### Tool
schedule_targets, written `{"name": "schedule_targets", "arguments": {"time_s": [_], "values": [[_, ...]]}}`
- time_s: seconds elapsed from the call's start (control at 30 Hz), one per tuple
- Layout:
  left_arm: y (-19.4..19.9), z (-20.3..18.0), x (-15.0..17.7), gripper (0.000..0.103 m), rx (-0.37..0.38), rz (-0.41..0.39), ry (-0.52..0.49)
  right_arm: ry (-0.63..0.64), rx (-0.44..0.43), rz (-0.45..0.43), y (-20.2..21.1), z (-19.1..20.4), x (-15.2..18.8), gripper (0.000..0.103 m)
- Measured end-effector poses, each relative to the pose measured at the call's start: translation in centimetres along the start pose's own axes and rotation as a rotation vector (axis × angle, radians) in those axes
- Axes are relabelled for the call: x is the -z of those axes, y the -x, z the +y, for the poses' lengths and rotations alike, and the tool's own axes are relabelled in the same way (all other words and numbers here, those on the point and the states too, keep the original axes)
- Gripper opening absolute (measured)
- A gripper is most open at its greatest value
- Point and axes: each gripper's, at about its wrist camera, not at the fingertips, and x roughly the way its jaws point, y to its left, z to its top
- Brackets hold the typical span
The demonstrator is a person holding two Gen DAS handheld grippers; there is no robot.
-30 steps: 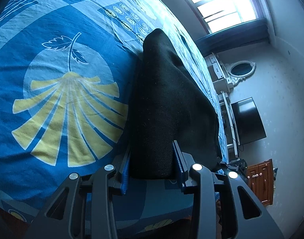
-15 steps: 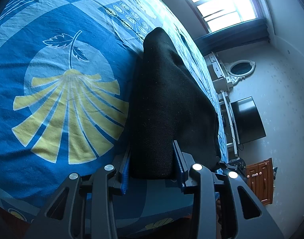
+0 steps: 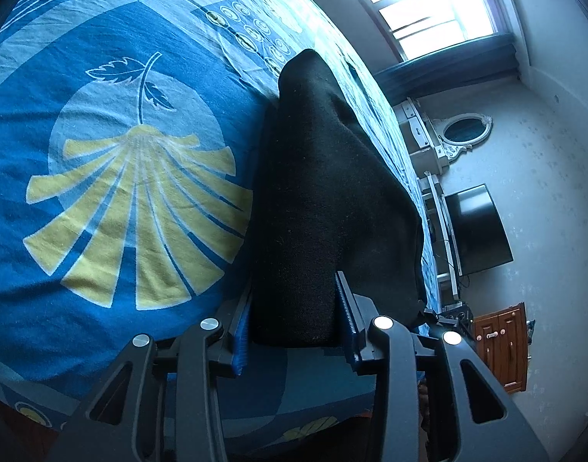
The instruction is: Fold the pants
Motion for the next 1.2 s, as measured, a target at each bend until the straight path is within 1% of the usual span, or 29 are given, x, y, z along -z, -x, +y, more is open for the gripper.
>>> {"name": "schedule_targets", "arguments": {"time_s": [0.37, 0.57, 0.67, 0.73, 0.8, 0.83, 0.87, 0.93, 1.03, 1.2], "values": [[-0.2, 0.4, -0.4, 0.045, 0.018, 0.010, 0.016, -0.010, -0.022, 0.007, 0.2, -0.8, -0.4, 0.028], [-0.2, 1.1, -0.7, 0.050, 0.073, 0.022, 0.053, -0.011, -0.041, 0.014, 0.4, -1.4, -0.5, 0.031], [-0.1, 1.2, -0.9, 0.056, 0.114, 0.036, 0.056, -0.012, -0.060, 0.016, 0.6, -1.8, -0.6, 0.035], [0.2, 1.1, -0.9, 0.065, 0.166, 0.041, 0.048, -0.016, -0.086, 0.022, 0.7, -1.9, -0.6, 0.040], [0.4, 0.9, -0.8, 0.077, 0.210, 0.035, 0.040, -0.033, -0.121, 0.026, 0.9, -2.1, -0.7, 0.043], [0.5, 0.7, -0.7, 0.080, 0.225, 0.032, 0.035, -0.035, -0.136, 0.028, 1.1, -2.3, -0.7, 0.047], [0.5, 0.6, -0.6, 0.081, 0.228, 0.031, 0.031, -0.031, -0.152, 0.031, 1.2, -2.2, -0.7, 0.049], [0.5, 0.2, -0.4, 0.082, 0.213, 0.034, 0.013, -0.023, -0.160, 0.035, 1.5, -2.1, -0.7, 0.053], [0.2, -0.6, -0.2, 0.082, 0.170, 0.050, -0.023, -0.024, -0.164, 0.032, 1.8, -2.0, -0.5, 0.056], [-0.8, -2.8, 0.4, 0.082, 0.019, 0.067, -0.116, -0.034, -0.143, 0.014, 2.7, -2.1, -0.3, 0.057]]}}
